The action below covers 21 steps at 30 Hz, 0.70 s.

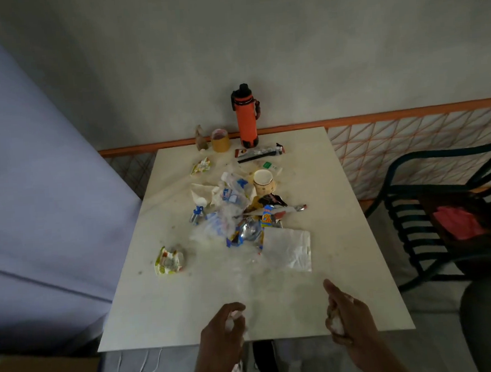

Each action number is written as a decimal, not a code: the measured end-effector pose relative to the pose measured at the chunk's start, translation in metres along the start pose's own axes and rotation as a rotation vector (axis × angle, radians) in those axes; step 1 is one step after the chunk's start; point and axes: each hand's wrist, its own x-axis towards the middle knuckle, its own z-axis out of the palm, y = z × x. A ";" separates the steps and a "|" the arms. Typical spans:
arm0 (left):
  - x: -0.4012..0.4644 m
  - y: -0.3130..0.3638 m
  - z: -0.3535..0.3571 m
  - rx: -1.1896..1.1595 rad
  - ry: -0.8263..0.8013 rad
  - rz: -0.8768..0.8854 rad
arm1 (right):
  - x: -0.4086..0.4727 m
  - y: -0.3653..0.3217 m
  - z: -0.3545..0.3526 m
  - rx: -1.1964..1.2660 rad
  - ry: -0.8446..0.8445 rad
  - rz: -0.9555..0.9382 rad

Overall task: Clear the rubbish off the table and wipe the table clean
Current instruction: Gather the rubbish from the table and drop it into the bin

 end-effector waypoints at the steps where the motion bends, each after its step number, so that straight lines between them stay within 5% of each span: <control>1: -0.014 -0.007 0.003 0.021 -0.004 -0.015 | -0.007 0.013 -0.006 -0.011 -0.009 0.014; 7: -0.077 -0.024 0.010 0.034 0.018 -0.104 | -0.027 0.072 -0.023 -0.227 -0.015 0.000; 14: -0.102 -0.072 -0.006 0.099 0.017 0.007 | -0.041 0.124 -0.010 -0.392 -0.022 0.039; 21: -0.116 -0.135 -0.030 0.083 -0.027 -0.134 | -0.065 0.166 0.011 -0.510 0.048 0.068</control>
